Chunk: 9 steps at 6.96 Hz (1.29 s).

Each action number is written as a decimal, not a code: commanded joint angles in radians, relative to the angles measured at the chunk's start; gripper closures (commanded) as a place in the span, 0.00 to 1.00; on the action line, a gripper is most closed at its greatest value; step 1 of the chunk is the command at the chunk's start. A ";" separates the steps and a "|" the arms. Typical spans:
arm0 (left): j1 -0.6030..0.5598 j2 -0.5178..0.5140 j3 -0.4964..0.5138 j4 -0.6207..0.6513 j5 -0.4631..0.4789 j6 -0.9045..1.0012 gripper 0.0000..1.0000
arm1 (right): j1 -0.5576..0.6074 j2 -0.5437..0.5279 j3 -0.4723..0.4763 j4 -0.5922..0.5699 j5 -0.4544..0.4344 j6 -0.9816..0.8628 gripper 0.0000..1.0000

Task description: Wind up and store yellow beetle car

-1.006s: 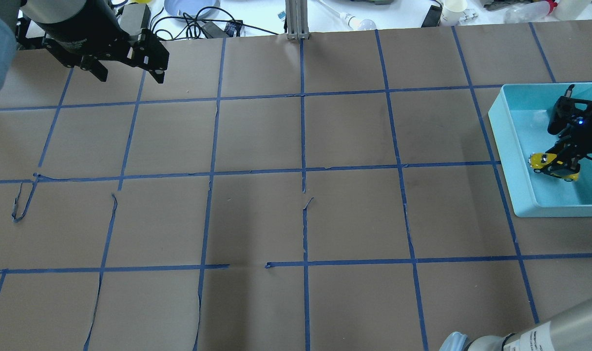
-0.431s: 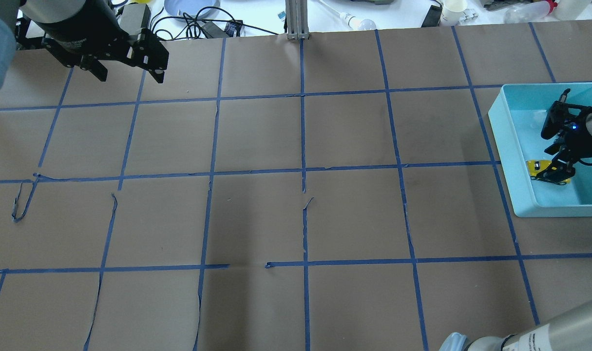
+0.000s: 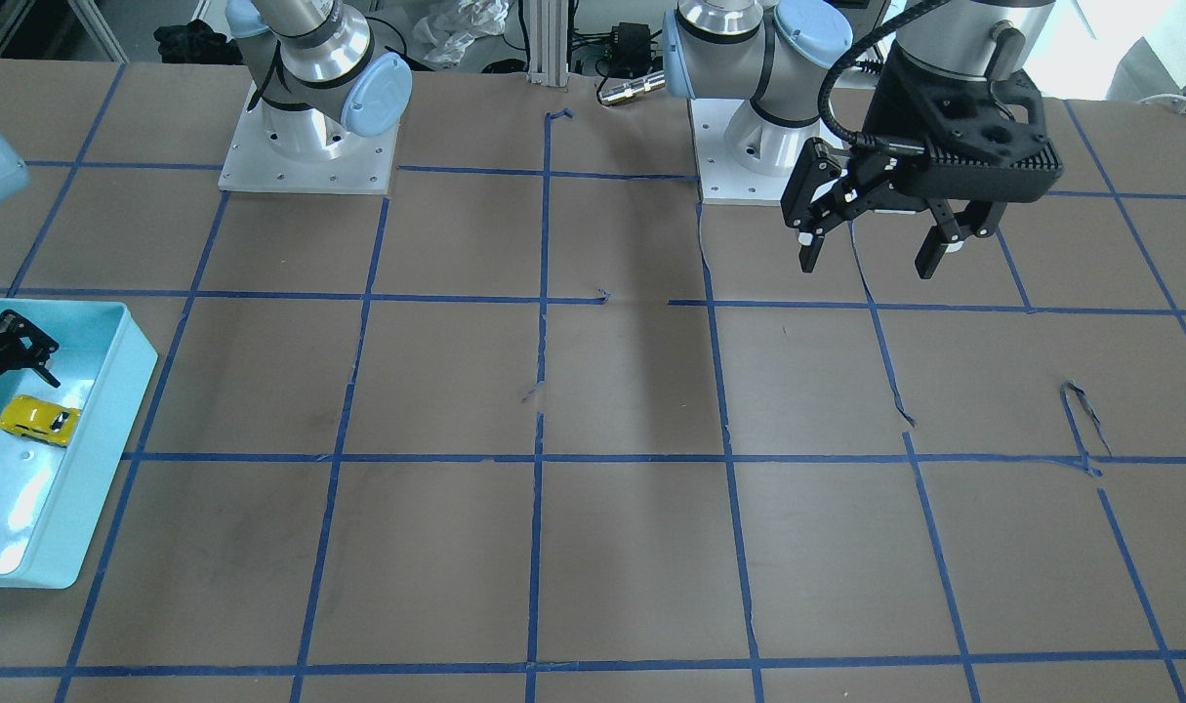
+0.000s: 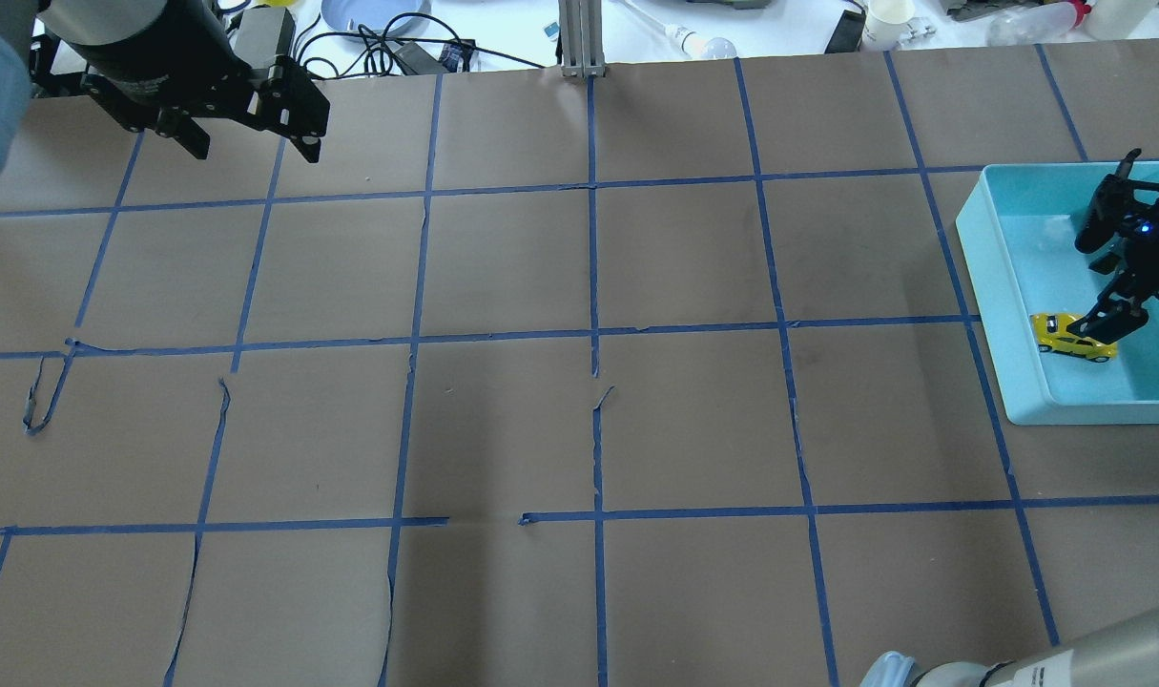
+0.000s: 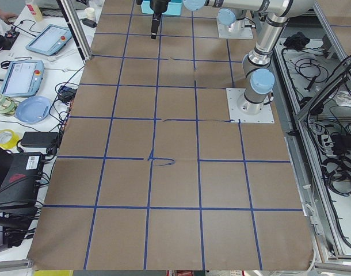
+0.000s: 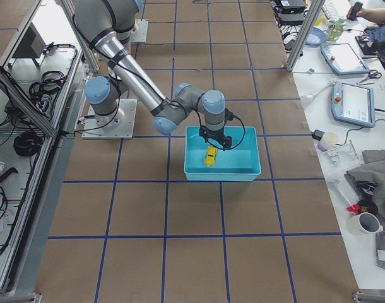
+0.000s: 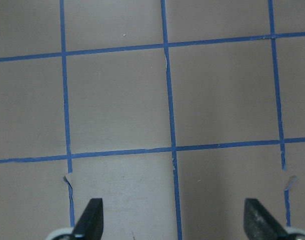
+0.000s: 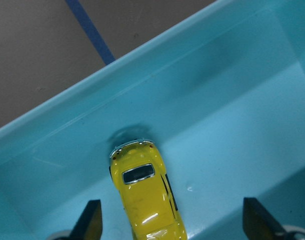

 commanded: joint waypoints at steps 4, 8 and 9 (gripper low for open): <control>-0.003 -0.003 0.000 0.000 -0.002 0.000 0.00 | 0.263 -0.122 -0.419 0.542 -0.094 0.115 0.00; -0.003 0.000 0.000 0.000 -0.002 0.000 0.00 | 0.509 -0.222 -0.529 0.860 -0.120 0.544 0.00; -0.003 0.000 0.000 0.000 -0.002 -0.001 0.00 | 0.551 -0.228 -0.529 0.887 -0.114 0.758 0.00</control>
